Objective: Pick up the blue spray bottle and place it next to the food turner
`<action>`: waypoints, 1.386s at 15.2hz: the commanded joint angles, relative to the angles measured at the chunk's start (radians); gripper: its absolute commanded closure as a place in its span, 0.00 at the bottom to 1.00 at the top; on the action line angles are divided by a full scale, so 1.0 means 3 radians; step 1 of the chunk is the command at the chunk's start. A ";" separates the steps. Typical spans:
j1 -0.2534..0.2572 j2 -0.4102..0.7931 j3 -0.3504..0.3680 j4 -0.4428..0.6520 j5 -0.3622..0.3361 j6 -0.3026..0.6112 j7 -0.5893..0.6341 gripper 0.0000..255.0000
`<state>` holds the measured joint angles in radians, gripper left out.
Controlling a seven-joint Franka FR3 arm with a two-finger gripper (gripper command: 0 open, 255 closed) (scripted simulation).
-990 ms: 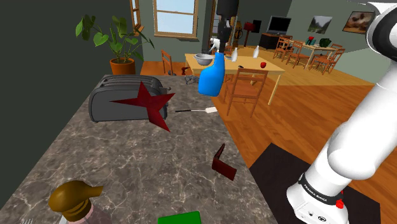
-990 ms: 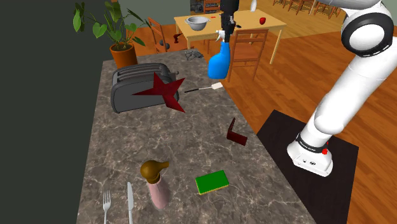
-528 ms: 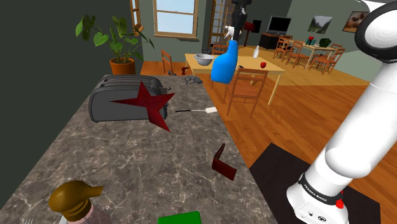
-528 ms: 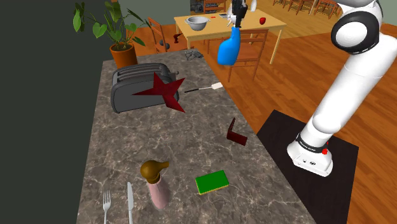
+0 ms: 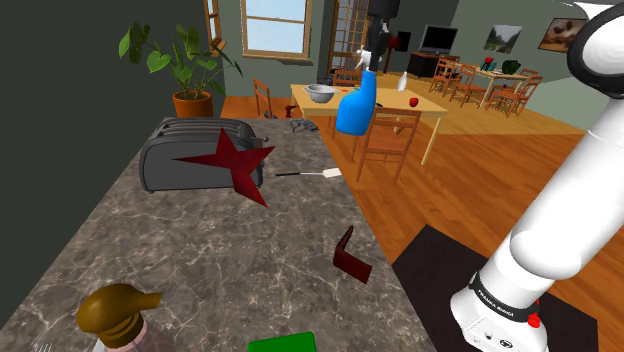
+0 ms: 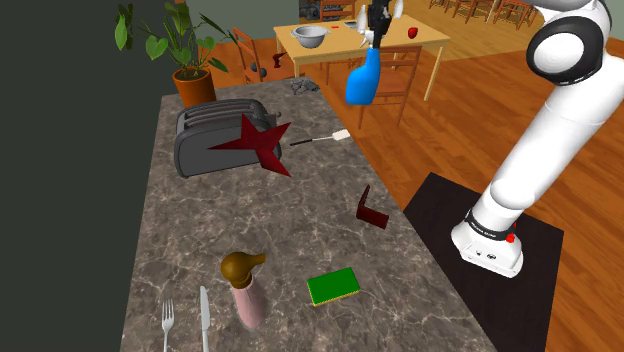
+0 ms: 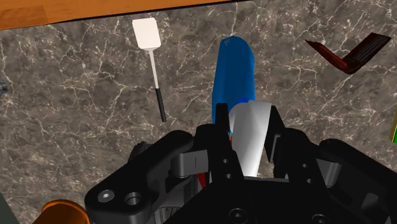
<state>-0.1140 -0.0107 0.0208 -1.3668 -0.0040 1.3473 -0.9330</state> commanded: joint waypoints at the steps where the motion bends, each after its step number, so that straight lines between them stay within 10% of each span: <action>1: -0.0003 -0.0063 -0.0003 -0.0176 0.0001 0.0115 -0.0005 1.00; 21: -0.0004 -0.0353 -0.0005 -0.1438 0.0007 0.1088 -0.0006 1.00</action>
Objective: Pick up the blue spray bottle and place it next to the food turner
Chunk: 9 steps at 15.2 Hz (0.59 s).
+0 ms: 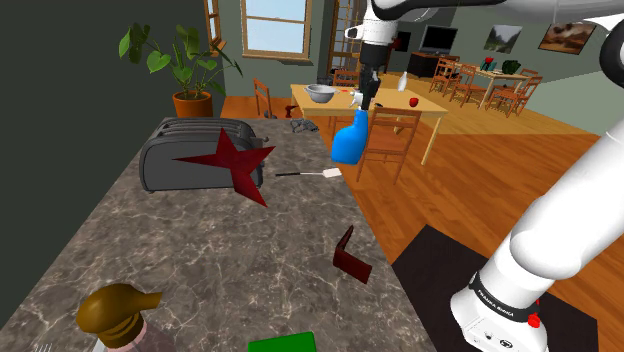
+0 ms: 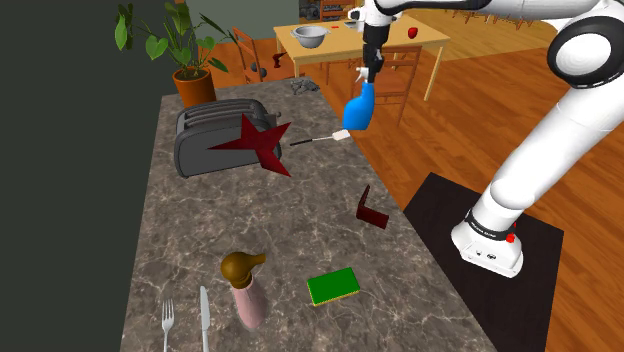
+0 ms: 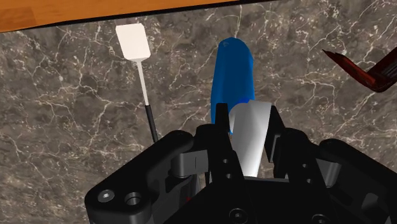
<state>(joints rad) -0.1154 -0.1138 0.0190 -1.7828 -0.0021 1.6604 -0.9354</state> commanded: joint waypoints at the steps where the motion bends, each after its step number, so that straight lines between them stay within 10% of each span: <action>1: 0.0001 -0.0015 0.0001 -0.0102 0.0001 0.0090 0.0002 1.00; 9: 0.0001 -0.0029 0.0001 -0.0477 0.0001 0.0450 0.0003 1.00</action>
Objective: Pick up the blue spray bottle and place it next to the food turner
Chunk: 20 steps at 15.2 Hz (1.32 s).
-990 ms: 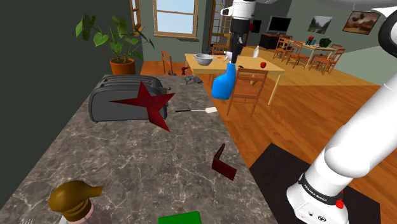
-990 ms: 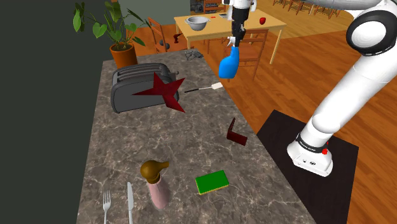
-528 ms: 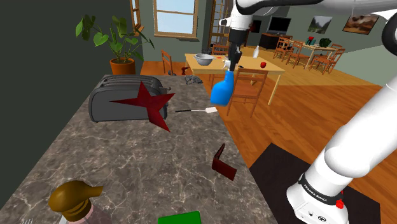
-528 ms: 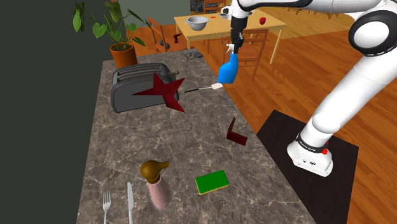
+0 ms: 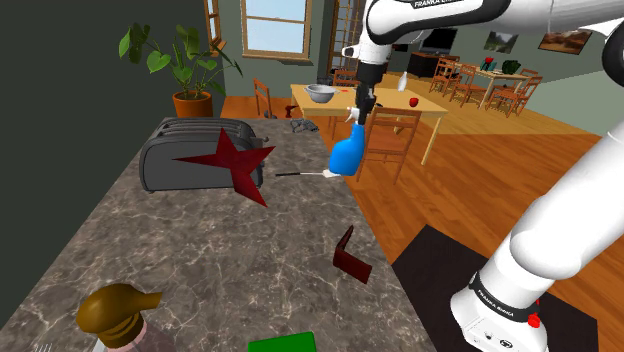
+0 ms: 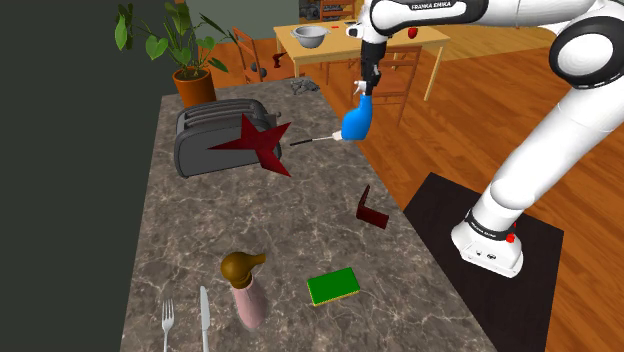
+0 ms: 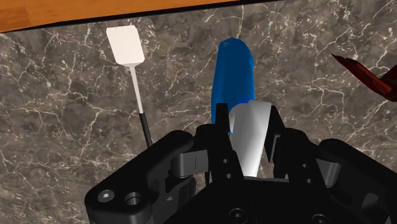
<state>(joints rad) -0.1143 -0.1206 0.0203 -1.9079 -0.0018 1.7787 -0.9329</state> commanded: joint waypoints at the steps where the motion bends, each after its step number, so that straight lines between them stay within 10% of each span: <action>1: -0.0003 -0.0005 -0.0003 -0.0103 0.0000 0.0101 -0.0005 1.00; 20: -0.0002 0.0159 -0.0002 -0.0782 -0.0004 0.0944 0.0000 1.00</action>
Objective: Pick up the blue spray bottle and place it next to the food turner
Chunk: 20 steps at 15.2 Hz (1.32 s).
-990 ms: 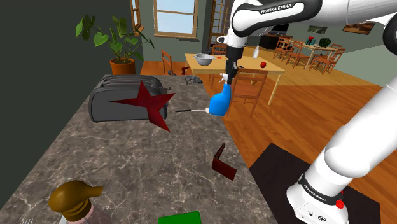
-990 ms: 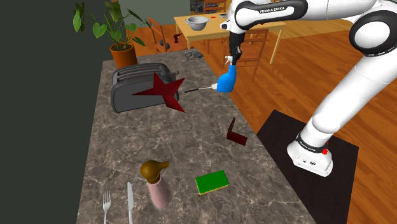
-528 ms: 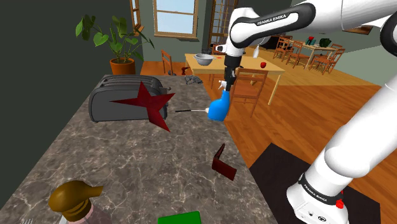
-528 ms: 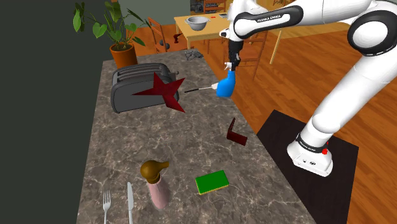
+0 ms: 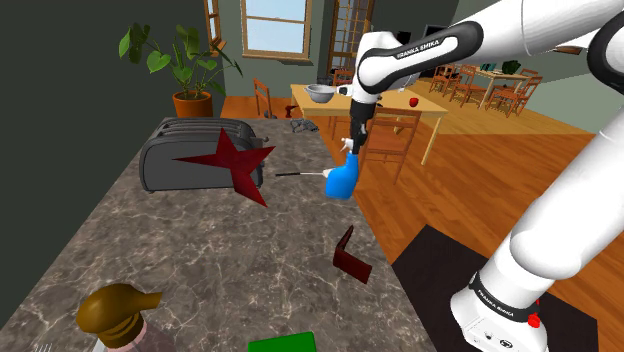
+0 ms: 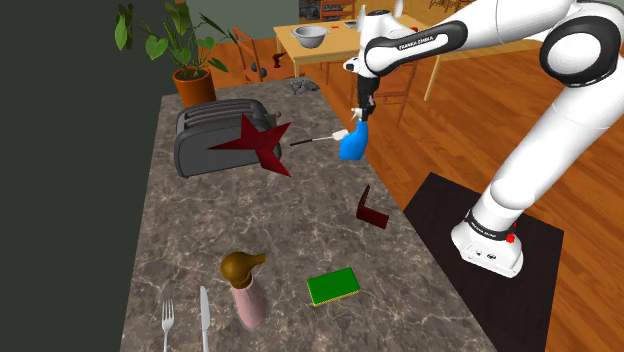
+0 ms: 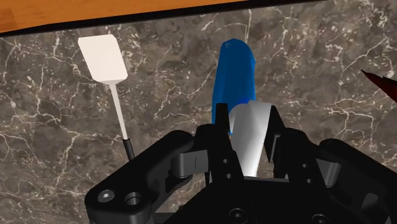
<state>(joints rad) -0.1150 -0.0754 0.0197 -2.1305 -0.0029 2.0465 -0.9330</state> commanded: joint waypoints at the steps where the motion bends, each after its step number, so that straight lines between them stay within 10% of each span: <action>1: 0.0000 0.0021 0.0000 -0.0063 -0.0001 0.0086 0.0001 1.00; 8: 0.0000 0.0021 0.0000 -0.0063 -0.0001 0.0086 0.0001 1.00; 9: 0.0000 0.0021 0.0000 -0.0063 -0.0001 0.0086 0.0001 0.00; 20: 0.0001 -0.0095 0.0000 0.0241 0.0002 -0.0334 -0.0001 0.00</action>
<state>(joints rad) -0.1149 -0.1023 0.0197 -2.0643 -0.0023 1.9552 -0.9335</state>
